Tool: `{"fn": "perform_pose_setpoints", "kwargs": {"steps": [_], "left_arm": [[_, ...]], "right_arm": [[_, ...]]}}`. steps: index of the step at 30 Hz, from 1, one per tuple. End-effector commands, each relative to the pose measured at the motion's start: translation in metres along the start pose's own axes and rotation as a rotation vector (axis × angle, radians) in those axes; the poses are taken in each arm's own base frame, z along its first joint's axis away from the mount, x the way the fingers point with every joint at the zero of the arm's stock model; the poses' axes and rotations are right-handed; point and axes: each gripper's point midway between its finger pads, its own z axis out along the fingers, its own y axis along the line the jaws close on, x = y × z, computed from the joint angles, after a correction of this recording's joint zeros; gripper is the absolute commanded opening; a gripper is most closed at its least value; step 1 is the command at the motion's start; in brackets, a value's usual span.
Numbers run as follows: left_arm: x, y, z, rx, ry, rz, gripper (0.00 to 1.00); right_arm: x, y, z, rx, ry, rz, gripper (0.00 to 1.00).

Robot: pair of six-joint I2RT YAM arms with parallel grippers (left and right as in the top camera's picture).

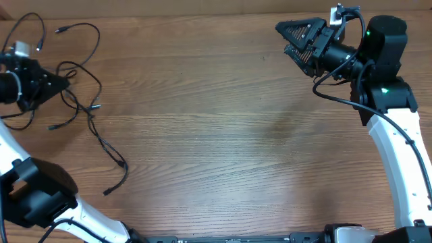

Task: Untangle cables

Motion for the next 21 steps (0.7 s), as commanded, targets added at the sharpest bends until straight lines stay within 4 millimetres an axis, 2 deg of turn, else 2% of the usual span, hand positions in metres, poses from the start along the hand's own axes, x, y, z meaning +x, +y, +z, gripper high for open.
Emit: {"fn": "perform_pose_setpoints", "kwargs": {"steps": [1,6,11,17,21], "left_arm": [[-0.005,0.014,-0.021,0.013,-0.057,-0.021,0.04],[-0.003,0.073,-0.05,-0.167,-0.111,-0.26,0.04],[-0.003,0.112,-0.072,-0.277,-0.173,-0.38,0.04],[-0.001,0.165,-0.089,-0.513,-0.27,-0.637,0.04],[-0.005,0.186,-0.089,-0.576,-0.324,-0.722,0.04]], "right_arm": [[-0.003,0.009,-0.003,-0.013,-0.011,-0.031,0.96],[-0.003,0.009,-0.003,-0.013,-0.011,-0.031,0.96],[-0.003,0.009,-0.003,-0.013,-0.011,-0.031,0.96],[-0.003,0.009,-0.003,-0.013,-0.011,-0.034,0.96],[-0.003,0.009,-0.003,-0.013,-0.011,-0.034,0.96]]}}
